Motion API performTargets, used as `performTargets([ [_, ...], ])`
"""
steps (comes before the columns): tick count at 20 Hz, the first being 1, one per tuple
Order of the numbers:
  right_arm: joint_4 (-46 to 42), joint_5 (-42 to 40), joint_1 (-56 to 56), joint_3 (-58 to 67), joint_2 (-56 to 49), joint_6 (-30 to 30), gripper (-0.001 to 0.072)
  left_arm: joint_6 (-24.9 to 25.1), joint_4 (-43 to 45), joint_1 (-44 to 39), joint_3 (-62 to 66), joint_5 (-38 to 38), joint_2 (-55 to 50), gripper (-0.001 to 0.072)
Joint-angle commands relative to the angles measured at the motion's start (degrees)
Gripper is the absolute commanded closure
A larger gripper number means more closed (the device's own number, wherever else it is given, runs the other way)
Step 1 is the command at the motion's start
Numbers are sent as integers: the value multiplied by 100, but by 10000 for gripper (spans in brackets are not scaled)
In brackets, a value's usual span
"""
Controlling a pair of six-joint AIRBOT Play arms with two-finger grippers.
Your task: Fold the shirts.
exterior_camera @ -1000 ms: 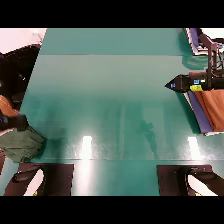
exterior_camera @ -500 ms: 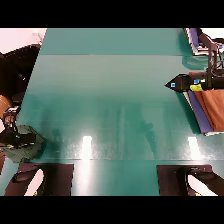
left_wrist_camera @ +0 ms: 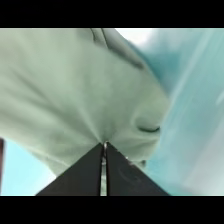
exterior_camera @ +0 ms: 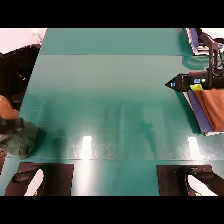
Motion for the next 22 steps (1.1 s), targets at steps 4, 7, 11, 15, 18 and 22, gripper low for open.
performTargets([
  [4, 0, -50, 0, 1036, 2, 2, 697, 361, -2168, -129, 3322, 98, -9, 687],
  [7, -13, -225, -17, 1652, 0, 2, 697, 356, -2227, -763, 4004, 179, -262, 688],
  [11, -9, -308, -46, 2227, -2, 4, 697, 354, -2229, -2011, 4297, 232, -1060, 688],
  [15, 13, -155, -264, 2479, 0, 20, 697, 354, -2181, -3818, 4297, 638, -2214, 688],
  [18, 11, -15, -415, 2542, 2, 201, 697, 616, -2166, -5246, 4297, 1248, -3191, 686],
  [22, 0, 225, -468, 2542, 0, 203, 697, 951, -2164, -5984, 4299, 1989, -4120, 309],
])
